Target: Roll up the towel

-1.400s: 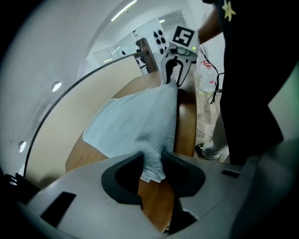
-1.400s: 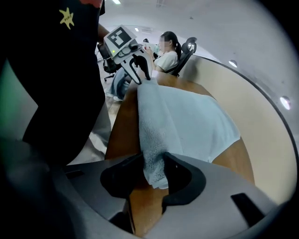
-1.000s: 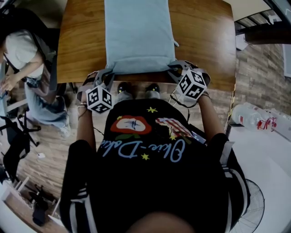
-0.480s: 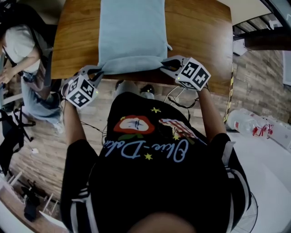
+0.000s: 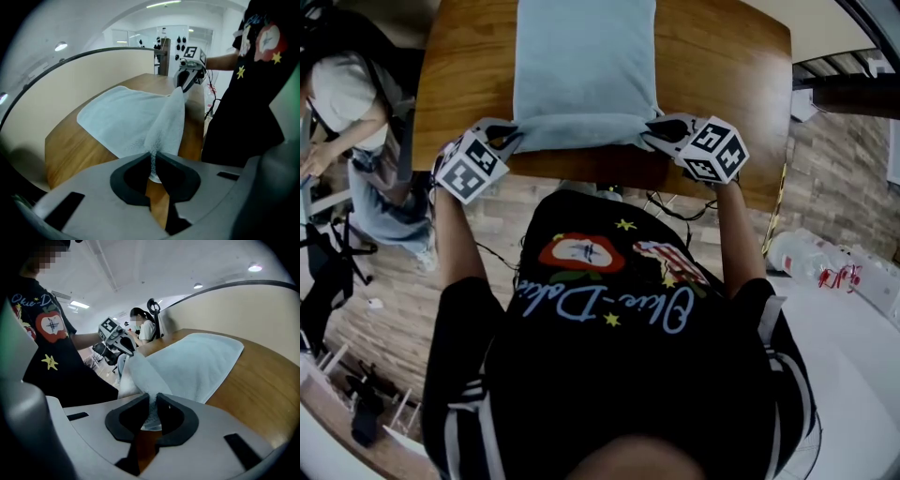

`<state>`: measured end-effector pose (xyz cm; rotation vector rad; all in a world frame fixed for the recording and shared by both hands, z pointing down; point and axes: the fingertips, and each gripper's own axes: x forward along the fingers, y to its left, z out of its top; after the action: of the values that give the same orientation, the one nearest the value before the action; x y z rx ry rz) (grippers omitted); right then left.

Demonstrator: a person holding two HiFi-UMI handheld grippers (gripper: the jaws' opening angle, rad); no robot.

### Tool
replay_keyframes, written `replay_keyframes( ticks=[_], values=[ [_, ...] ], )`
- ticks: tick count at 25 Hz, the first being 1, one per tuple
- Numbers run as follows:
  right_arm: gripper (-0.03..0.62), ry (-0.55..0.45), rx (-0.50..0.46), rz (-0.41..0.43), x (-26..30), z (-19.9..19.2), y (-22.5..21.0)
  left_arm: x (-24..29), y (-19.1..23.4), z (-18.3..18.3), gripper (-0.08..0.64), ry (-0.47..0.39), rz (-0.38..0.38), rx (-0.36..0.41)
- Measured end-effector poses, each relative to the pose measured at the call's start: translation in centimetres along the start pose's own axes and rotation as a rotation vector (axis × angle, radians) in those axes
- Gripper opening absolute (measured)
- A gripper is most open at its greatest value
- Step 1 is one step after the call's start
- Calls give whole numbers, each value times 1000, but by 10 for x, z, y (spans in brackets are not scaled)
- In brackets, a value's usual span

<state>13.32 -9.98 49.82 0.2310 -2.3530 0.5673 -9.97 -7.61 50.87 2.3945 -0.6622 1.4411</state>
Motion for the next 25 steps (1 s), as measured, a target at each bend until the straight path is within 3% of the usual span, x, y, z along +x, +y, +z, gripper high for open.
replay_keyframes(
  ticks=[10,15,21,25],
  values=[
    [54,108,-113,-76,10,15,-39,23,45,10,32,14,47,34],
    [92,141,-188,-158,11,19,-63,30,60,15,37,-18,118,25],
    [174,23,-89,-233,0,27,-84,21,74,18,112,-135,219,-82],
    [179,-88,-78,-330,-21,39,-86,-7,86,21,158,-262,304,-184]
  ],
)
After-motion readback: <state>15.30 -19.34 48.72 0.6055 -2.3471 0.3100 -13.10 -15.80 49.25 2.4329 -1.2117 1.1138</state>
